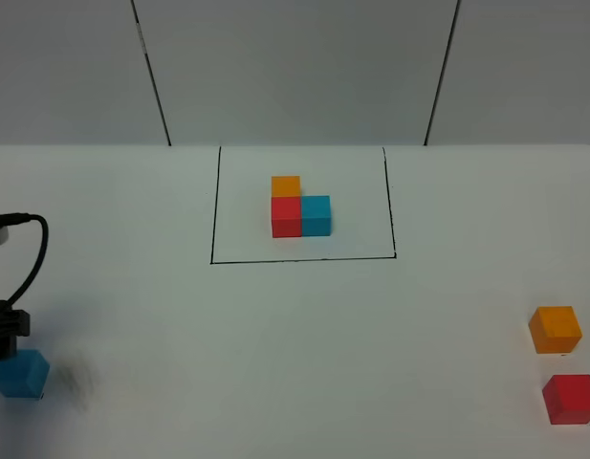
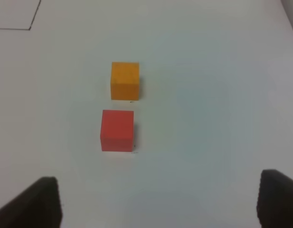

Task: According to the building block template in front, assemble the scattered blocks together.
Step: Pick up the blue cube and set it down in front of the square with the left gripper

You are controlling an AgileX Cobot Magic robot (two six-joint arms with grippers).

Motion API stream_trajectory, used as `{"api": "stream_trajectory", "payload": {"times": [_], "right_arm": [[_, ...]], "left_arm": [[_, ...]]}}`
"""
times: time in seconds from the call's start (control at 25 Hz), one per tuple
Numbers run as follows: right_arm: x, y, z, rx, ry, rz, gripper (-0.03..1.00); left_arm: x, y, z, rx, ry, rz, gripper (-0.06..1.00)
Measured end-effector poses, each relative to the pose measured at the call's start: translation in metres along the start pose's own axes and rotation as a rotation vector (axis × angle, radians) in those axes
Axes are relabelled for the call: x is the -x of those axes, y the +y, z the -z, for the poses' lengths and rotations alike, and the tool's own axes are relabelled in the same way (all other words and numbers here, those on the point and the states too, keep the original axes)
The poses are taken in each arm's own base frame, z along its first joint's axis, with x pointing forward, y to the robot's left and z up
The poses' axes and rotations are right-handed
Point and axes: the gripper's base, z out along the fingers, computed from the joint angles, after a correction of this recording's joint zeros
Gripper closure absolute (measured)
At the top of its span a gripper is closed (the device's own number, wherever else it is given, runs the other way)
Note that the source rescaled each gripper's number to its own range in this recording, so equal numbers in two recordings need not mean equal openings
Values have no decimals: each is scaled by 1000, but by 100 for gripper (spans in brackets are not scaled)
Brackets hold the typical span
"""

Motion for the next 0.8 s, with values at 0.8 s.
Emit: {"api": "stream_trajectory", "payload": {"times": [0.8], "right_arm": [[0, 0, 0, 0, 0, 0, 20]], "left_arm": [[4, -8, -55, -15, 97, -44, -4]]}}
